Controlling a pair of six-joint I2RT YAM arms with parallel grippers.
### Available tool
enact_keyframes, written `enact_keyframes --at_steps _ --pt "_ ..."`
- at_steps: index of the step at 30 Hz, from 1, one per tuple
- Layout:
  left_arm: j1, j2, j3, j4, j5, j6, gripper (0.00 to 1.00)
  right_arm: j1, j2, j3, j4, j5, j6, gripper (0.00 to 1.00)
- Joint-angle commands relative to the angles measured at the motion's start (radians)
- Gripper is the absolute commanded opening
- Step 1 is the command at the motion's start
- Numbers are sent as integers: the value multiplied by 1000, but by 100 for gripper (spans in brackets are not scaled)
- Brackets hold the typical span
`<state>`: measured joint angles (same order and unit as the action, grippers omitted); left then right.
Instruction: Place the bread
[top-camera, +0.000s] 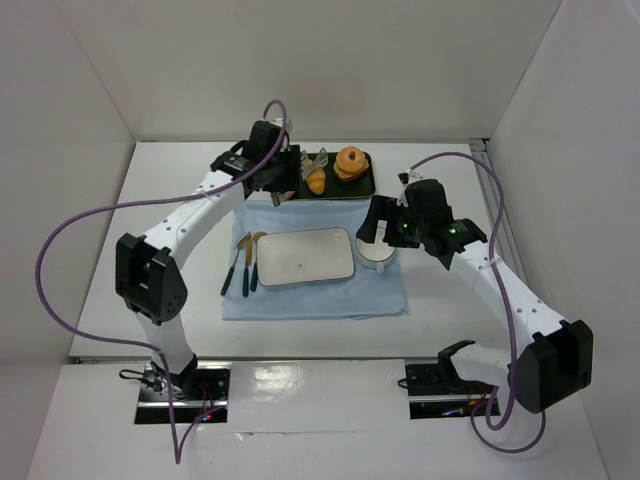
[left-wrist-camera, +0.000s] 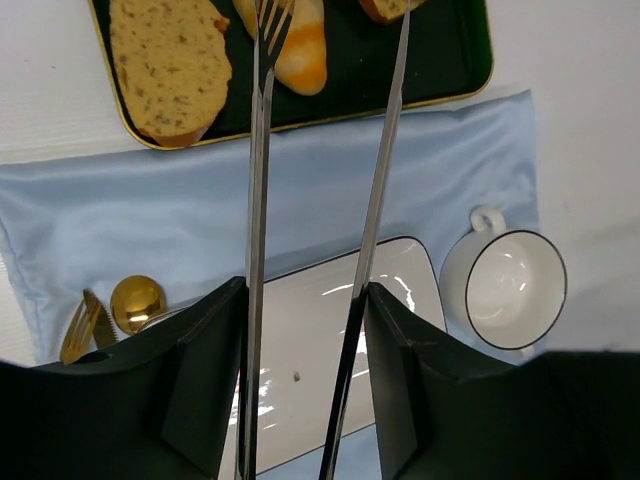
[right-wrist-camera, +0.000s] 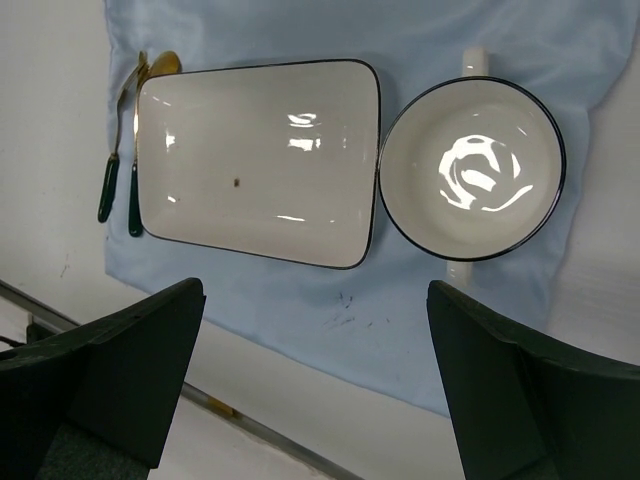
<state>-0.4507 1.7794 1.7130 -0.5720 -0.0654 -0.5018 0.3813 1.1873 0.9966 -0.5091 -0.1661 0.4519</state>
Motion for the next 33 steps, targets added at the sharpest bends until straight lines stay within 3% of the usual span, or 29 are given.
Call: enact_keyframes --at_steps 1,20,33 --pt "-52 52 60 14 -106 -6 61 -18 -41 -16 23 -3 -5 99" --pt "-126 288 304 -121 -327 -35 69 -27 -12 -7 41 -3 -15 99" --pt "-126 399 362 -172 -327 -53 70 -36 -3 13 41 -12 -15 99"
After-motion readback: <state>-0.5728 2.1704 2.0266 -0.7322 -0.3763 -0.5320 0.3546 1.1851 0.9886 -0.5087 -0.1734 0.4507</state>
